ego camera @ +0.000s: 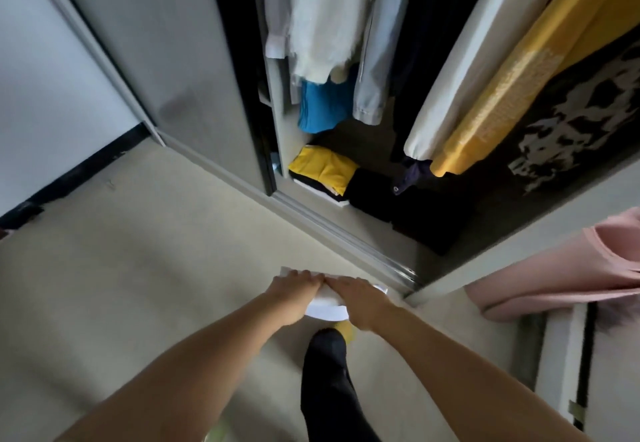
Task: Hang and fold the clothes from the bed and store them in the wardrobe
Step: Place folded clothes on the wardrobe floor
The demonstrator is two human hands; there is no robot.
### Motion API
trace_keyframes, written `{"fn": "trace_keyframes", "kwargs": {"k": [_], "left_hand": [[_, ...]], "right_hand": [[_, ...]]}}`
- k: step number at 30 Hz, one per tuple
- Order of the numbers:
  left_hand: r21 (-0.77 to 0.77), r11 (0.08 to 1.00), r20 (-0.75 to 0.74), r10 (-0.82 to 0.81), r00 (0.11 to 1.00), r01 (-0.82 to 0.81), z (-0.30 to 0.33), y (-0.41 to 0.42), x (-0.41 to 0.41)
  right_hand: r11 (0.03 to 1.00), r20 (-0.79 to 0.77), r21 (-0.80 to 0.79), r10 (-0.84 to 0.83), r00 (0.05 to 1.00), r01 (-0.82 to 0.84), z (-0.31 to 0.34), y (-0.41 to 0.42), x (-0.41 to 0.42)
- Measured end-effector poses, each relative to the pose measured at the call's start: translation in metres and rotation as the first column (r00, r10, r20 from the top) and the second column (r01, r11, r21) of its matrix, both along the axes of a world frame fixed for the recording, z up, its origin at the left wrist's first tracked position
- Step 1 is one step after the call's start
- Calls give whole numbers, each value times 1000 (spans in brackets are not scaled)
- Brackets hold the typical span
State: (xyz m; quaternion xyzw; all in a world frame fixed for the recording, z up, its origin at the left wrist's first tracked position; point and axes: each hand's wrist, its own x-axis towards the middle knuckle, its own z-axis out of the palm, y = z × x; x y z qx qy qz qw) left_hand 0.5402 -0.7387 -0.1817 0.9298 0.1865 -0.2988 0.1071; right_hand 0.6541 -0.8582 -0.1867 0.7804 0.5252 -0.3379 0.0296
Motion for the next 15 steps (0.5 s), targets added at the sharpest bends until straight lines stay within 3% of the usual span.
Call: {"fn": "trace_keyframes", "kwargs": {"k": [10, 15], "left_hand": [[-141, 989, -116, 37, 993, -53, -121, 77, 132], [-179, 984, -148, -21, 989, -6, -189, 119, 188]], "right_hand": [[994, -145, -92, -74, 987, 61, -108, 82, 132], [987, -162, -137, -108, 981, 86, -181, 115, 182]]}}
